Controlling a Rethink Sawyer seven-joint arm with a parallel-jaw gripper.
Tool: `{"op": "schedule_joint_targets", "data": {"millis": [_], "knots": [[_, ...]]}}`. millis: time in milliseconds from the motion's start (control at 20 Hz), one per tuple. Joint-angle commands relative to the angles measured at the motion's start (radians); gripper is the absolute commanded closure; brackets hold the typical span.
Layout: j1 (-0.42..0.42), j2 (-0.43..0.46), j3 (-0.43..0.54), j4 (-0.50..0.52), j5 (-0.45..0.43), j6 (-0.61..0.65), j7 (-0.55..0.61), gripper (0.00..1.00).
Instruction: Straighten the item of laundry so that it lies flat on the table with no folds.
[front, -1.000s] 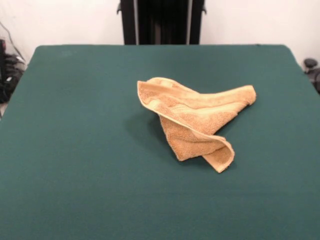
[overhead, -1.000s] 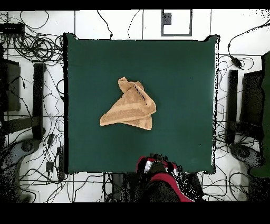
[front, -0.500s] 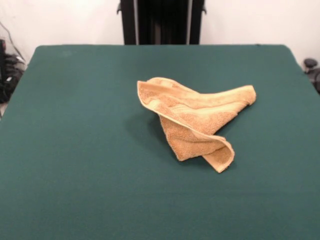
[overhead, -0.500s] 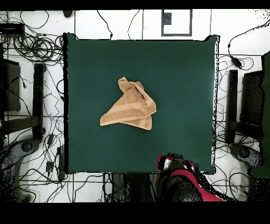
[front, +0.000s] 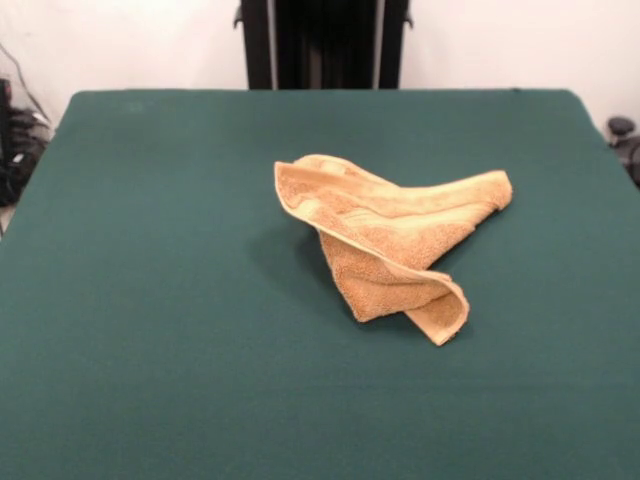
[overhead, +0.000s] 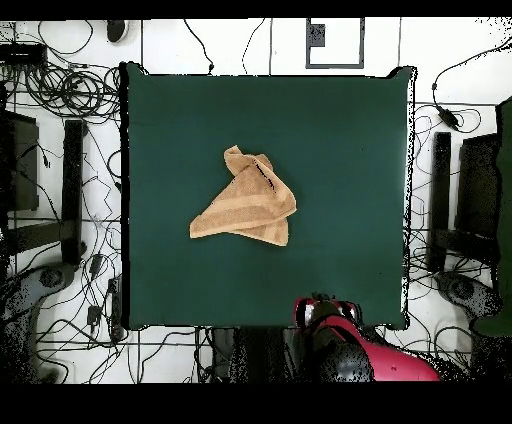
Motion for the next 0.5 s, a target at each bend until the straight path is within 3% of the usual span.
{"op": "schedule_joint_targets", "data": {"millis": [50,400,500], "knots": [[0.024,0.151,0.117,-0.001,-0.110,-0.064,-0.013,1.00],[0.055,0.176,0.085,-0.014,-0.160,-0.089,0.051,1.00],[0.078,0.227,0.048,-0.017,-0.179,-0.135,0.088,1.00]]}}
